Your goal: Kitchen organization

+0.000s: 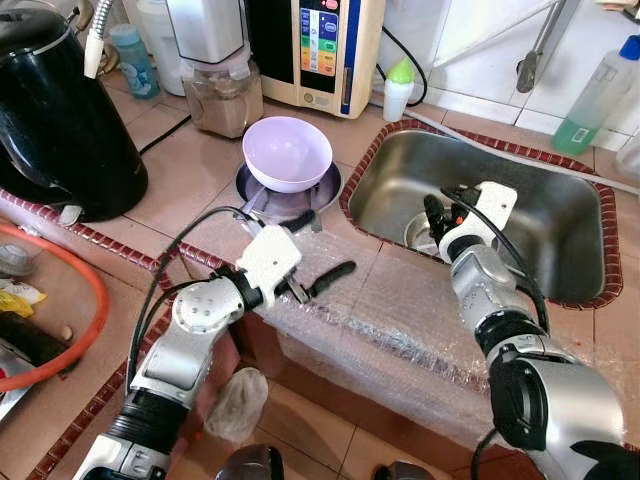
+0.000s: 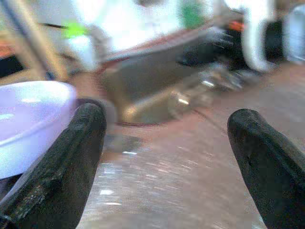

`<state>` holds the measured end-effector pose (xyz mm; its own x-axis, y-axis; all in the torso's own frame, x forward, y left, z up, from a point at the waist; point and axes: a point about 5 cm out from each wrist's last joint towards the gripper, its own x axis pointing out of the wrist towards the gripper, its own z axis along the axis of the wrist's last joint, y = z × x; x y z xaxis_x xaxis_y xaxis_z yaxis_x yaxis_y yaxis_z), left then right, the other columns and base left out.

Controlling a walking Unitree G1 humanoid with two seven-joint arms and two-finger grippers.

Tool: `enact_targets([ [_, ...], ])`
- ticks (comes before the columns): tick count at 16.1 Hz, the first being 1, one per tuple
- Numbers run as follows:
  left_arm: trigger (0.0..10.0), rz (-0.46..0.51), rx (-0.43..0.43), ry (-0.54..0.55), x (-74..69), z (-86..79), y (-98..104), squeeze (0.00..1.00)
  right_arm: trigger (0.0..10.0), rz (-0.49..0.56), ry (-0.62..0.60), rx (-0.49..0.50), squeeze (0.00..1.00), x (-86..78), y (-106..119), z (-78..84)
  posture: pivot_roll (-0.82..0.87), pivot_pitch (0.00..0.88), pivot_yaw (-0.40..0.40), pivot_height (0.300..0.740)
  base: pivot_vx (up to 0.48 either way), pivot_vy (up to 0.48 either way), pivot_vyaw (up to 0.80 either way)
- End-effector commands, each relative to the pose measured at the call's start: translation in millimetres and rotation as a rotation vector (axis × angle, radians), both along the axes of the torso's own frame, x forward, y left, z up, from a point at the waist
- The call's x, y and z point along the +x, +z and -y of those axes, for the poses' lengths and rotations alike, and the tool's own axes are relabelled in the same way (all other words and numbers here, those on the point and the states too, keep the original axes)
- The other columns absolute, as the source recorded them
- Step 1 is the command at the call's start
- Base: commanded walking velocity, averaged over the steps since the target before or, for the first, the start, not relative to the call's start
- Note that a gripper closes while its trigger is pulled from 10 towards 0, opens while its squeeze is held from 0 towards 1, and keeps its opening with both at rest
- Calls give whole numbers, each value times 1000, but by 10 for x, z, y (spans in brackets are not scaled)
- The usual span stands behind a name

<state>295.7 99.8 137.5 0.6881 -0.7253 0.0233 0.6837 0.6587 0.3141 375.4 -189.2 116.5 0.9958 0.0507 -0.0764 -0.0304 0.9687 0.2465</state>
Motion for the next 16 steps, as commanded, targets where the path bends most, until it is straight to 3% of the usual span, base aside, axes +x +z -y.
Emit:
enact_targets([
  [1,10000,44,-40,54,29,-69,112,1000,10000,40,46,-49,1000,10,78,5,30,61,46,740,0,0,0],
  [4,10000,98,-123,229,131,-232,246,1000,10000,77,163,-115,1000,-12,129,-104,10,89,49,740,0,0,-800],
  [5,10000,106,-144,275,162,-278,280,686,10000,90,183,-116,1000,-27,145,-121,8,95,48,740,0,0,-413],
  [6,10000,119,-177,370,217,-374,359,0,10000,124,243,-110,0,-134,142,-185,2,132,35,740,0,0,0],
  [8,10000,127,-198,416,243,-419,404,0,10000,128,261,-98,0,-226,102,-227,1,140,35,740,0,0,0],
  [10,10000,125,-274,521,314,-510,523,0,10000,108,292,-84,0,-500,-48,-356,-10,182,22,740,0,0,0],
  [13,10000,109,-326,602,452,-581,650,0,10000,74,232,-37,0,-778,-176,-474,-30,212,10,740,0,0,0],
  [16,10000,85,-352,629,576,-602,729,0,10000,93,274,-42,0,-1013,-106,-659,-45,218,27,740,0,0,0],
])
